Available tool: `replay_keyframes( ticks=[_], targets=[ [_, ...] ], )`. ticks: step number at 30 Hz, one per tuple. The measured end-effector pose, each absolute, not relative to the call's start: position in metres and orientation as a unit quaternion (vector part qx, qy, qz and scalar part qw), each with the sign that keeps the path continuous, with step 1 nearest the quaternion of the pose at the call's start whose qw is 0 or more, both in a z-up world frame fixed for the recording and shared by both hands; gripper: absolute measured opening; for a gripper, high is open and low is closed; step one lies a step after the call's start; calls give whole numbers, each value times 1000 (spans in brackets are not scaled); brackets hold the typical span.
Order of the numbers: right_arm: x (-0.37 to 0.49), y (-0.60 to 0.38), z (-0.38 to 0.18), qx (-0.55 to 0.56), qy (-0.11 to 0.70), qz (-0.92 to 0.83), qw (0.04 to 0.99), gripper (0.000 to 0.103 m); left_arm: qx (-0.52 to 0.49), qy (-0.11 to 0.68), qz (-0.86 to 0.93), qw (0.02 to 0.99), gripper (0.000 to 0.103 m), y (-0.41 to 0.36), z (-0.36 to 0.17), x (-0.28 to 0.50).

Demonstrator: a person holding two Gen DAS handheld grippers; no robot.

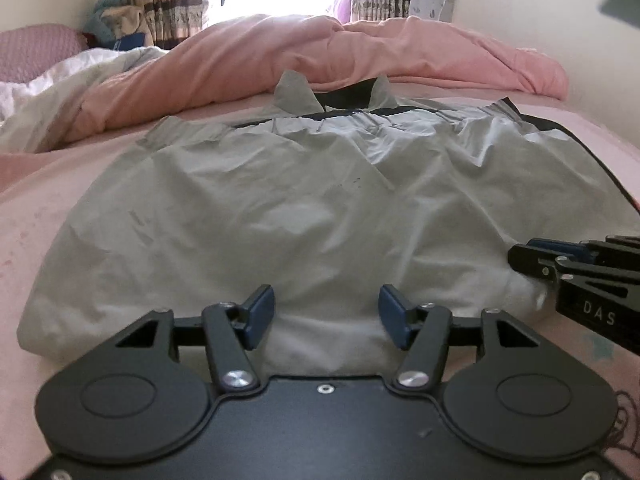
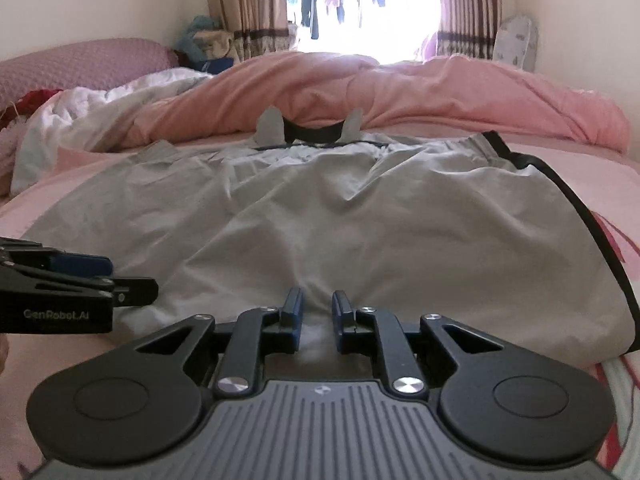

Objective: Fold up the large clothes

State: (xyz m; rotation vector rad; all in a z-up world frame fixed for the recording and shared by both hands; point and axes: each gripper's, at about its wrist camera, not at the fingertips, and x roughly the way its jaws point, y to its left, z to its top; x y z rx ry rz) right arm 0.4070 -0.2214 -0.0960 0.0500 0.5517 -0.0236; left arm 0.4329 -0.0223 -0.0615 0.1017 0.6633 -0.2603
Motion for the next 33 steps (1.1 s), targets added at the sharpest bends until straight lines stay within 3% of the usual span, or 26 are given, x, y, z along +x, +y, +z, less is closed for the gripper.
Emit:
replay_keyframes(
  ticks=[12,18,26,29,33],
  targets=[
    [378,-317,-84,55,278,-135,950,16,33,337,-31,941,60,64,-49,436],
    [369,-336,-102,55,274,-151,948,12,-16,329,-27,944,71,99,-66,430],
    [363,-340,-83,22,263,-189,946,21,-13,319,31,947,69,110,-44,433],
    [364,-359,-96,54,288,-184,938,21,-47,354,29,934,71,129,-56,441],
    [365,-357,-99,43,283,-187,940,21,-58,335,16,940,73,136,-67,436]
  ],
)
